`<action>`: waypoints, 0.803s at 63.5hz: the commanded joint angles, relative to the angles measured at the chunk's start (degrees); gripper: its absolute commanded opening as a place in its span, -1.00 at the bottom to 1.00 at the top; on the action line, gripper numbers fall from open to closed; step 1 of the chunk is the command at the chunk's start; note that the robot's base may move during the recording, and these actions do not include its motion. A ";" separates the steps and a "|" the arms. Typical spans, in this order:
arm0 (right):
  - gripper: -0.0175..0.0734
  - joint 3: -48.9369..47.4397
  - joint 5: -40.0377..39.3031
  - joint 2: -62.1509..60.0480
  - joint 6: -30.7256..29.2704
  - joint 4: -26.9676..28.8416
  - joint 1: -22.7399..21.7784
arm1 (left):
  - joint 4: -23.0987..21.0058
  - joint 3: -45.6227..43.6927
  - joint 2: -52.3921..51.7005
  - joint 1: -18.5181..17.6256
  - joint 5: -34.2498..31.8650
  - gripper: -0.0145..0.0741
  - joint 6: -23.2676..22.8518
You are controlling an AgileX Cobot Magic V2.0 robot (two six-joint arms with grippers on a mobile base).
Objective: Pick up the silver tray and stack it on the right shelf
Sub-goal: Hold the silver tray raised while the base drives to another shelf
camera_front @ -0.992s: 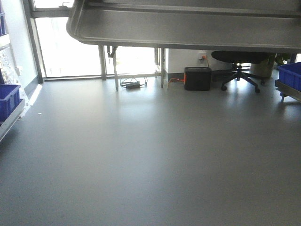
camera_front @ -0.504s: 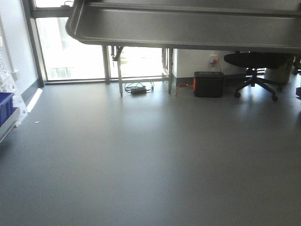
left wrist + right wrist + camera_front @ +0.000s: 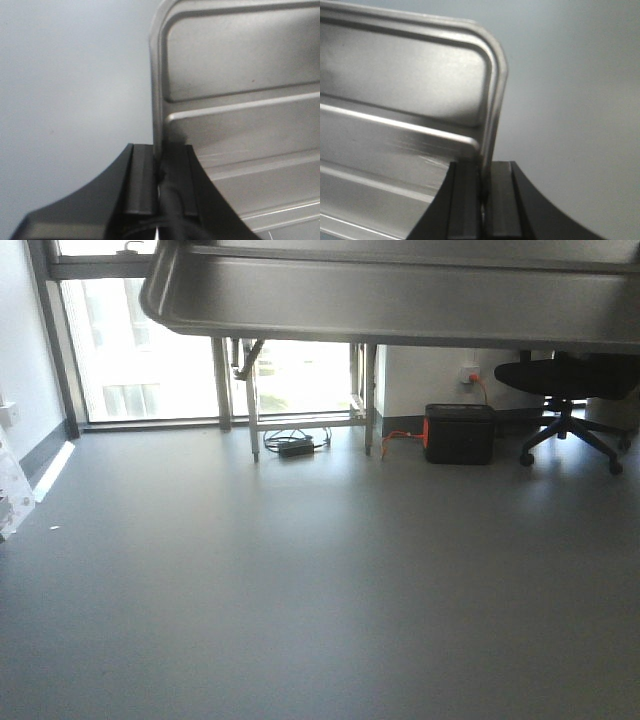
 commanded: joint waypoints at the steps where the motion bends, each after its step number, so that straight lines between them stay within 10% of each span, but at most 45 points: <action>1: -0.49 -2.04 -2.28 -1.01 -0.87 -4.15 -0.50 | 3.98 -1.67 -1.94 -0.10 2.17 -0.88 0.74; 51: -0.49 -2.04 -2.23 -1.01 -0.87 -4.15 -0.50 | 2.05 -1.67 -1.94 -0.10 2.17 -0.88 0.74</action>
